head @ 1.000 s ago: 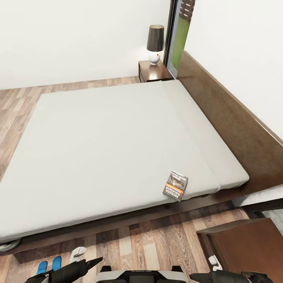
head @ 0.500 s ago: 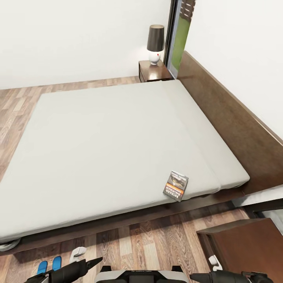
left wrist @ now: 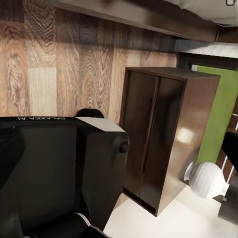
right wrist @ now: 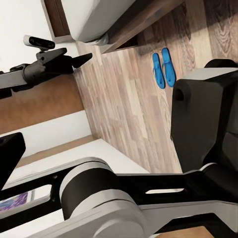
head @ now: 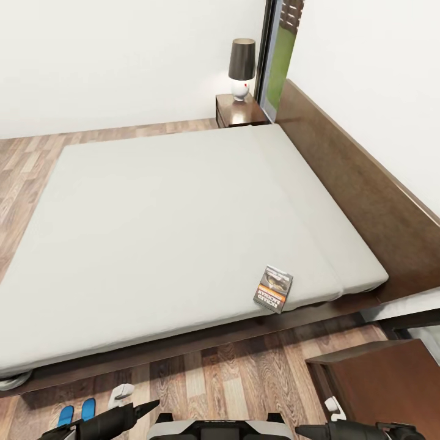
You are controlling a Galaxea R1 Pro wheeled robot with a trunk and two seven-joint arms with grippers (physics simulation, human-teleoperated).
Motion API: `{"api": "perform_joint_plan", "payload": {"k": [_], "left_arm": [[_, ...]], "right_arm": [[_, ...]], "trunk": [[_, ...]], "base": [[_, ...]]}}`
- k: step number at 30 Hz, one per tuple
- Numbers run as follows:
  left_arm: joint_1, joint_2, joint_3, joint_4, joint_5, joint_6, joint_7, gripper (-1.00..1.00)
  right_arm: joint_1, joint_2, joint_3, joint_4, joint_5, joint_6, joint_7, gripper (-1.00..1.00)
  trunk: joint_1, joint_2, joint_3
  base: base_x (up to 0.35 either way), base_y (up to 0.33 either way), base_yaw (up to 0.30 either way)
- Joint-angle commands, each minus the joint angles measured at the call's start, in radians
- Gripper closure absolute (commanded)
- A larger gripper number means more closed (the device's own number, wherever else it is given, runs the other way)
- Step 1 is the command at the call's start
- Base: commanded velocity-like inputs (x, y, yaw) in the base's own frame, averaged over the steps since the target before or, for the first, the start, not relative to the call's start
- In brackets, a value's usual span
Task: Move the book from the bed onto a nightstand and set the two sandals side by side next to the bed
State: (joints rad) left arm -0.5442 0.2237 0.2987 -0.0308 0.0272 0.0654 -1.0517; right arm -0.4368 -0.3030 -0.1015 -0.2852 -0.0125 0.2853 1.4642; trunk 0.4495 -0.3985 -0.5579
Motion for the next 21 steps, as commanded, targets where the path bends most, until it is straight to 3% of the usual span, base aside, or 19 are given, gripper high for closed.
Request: {"api": "perform_joint_plan", "payload": {"k": [1,4,7,9,11,12,13,14,17,21], "left_arm": [[0.000,0.000,0.000,0.000,0.003,0.007,-0.004,-1.00],[0.000,0.000,0.000,0.000,0.003,0.007,-0.004,-1.00],[0.000,-0.001,0.000,0.000,0.003,0.007,-0.004,-1.00],[0.000,-0.006,0.000,0.000,0.003,0.007,-0.004,-1.00],[0.000,-0.010,0.000,0.000,0.003,0.007,-0.004,-1.00],[0.000,-0.011,0.000,0.000,0.003,0.007,-0.004,-1.00],[0.000,-0.012,0.000,0.000,0.002,0.007,-0.004,-1.00],[0.000,-0.013,0.000,0.000,0.002,0.007,-0.003,-1.00],[0.000,-0.013,0.000,0.000,0.002,0.007,-0.002,-1.00],[0.000,-0.014,0.000,0.000,0.002,0.008,-0.002,-1.00]], "right_arm": [[0.000,0.000,-0.002,0.000,-0.001,0.010,0.002,-1.00],[0.000,-0.002,-0.010,-0.003,-0.001,0.009,-0.001,-1.00],[0.000,-0.020,-0.036,-0.043,-0.001,0.010,-0.007,-1.00],[0.000,-0.028,-0.078,-0.086,-0.001,0.013,-0.018,-1.00],[0.000,-0.033,-0.144,-0.139,-0.001,0.031,-0.038,-1.00],[0.000,-0.033,-0.195,-0.178,-0.001,0.056,-0.057,-1.00],[0.000,-0.034,-0.275,-0.237,-0.001,0.107,-0.097,-1.00],[0.000,-0.034,-0.391,-0.334,-0.001,0.192,-0.174,-1.00],[0.000,-0.033,-0.457,-0.420,-0.001,0.229,-0.211,-1.00],[0.000,-0.033,-0.482,-0.490,0.001,0.242,-0.225,-1.00]], "trunk": [[0.001,-0.002,-0.001],[0.001,-0.002,-0.001],[0.001,-0.002,-0.001],[0.001,-0.002,-0.001],[0.001,-0.002,-0.001],[0.001,-0.002,-0.001],[0.001,-0.002,-0.001],[0.001,-0.002,-0.001],[0.001,-0.002,-0.001],[0.001,-0.002,-0.001]], "base": [[0.000,0.000,0.000],[0.000,0.000,0.000],[0.000,0.000,0.000],[0.000,0.000,0.000],[0.000,0.000,0.000],[0.000,0.000,0.000],[0.000,0.000,0.000],[0.000,0.000,0.000],[0.000,0.000,0.000],[0.000,0.000,0.000]]}}
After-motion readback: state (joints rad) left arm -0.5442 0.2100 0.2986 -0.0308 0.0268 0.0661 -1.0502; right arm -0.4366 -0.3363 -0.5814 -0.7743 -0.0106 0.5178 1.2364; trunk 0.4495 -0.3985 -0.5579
